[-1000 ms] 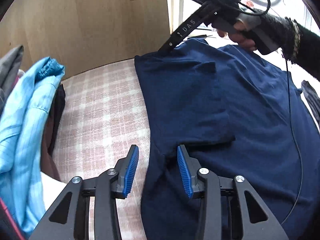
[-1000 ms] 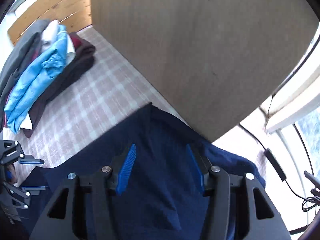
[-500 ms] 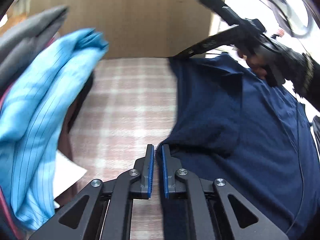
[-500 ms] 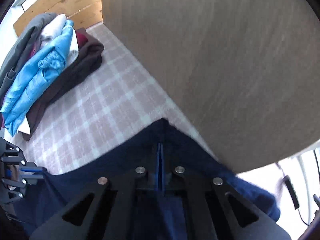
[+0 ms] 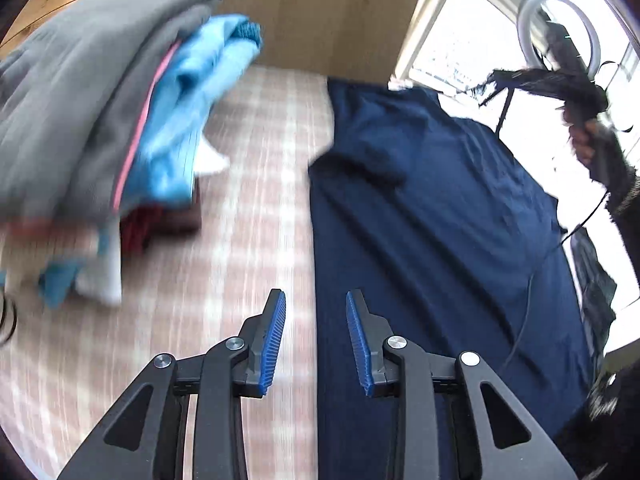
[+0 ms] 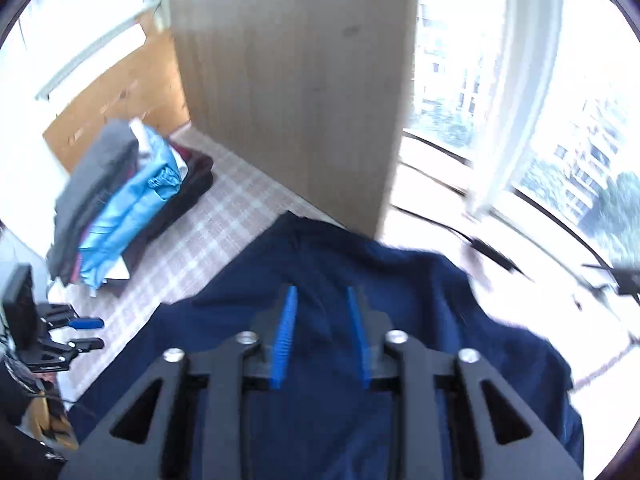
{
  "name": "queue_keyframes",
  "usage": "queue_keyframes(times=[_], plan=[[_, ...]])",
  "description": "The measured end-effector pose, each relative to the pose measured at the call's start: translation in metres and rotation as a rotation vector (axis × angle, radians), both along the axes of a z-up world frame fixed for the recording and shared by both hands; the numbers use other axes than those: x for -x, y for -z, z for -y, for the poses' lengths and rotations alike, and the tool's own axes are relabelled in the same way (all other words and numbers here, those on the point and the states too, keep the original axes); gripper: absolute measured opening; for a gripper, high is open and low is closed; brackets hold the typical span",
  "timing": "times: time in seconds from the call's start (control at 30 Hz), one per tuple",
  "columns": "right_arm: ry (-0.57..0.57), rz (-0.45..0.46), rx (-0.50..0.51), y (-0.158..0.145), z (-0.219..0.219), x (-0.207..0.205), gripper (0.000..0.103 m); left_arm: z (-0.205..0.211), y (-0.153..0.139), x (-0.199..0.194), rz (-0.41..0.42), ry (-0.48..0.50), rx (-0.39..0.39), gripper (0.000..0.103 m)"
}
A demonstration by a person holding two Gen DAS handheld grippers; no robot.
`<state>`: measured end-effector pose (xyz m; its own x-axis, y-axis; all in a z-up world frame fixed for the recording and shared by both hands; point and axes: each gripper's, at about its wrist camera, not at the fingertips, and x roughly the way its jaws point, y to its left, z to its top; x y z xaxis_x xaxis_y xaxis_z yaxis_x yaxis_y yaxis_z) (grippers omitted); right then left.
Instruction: Fold clothes
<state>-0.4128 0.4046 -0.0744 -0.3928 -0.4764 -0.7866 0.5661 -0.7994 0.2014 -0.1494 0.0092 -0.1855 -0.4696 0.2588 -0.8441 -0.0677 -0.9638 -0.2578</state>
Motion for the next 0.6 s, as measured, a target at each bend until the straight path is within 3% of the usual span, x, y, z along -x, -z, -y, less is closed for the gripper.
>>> queue_keyframes(times=[0.07,0.2,0.33,0.43,0.53,0.6], plan=[[0.101,0.01,0.069,-0.019,-0.052,-0.031,0.04,-0.004,0.007,-0.018,0.04,0.022,0.004,0.03],[0.323,0.004,0.088,-0.037,-0.144,-0.109,0.04,-0.005,0.009,-0.052,0.094,0.055,-0.027,0.03],[0.529,0.017,0.072,-0.038,-0.212,-0.202,0.04,0.002,-0.005,-0.08,0.104,0.082,-0.027,0.031],[0.663,0.021,0.128,-0.045,-0.259,-0.272,0.04,0.011,-0.015,-0.108,0.116,0.082,-0.015,0.032],[0.741,0.057,0.161,-0.033,-0.291,-0.328,0.04,0.013,-0.015,-0.142,0.133,0.03,-0.018,0.034],[0.744,0.131,0.177,-0.003,-0.298,-0.352,0.04,0.009,-0.011,-0.166,0.146,-0.003,-0.031,0.034]])
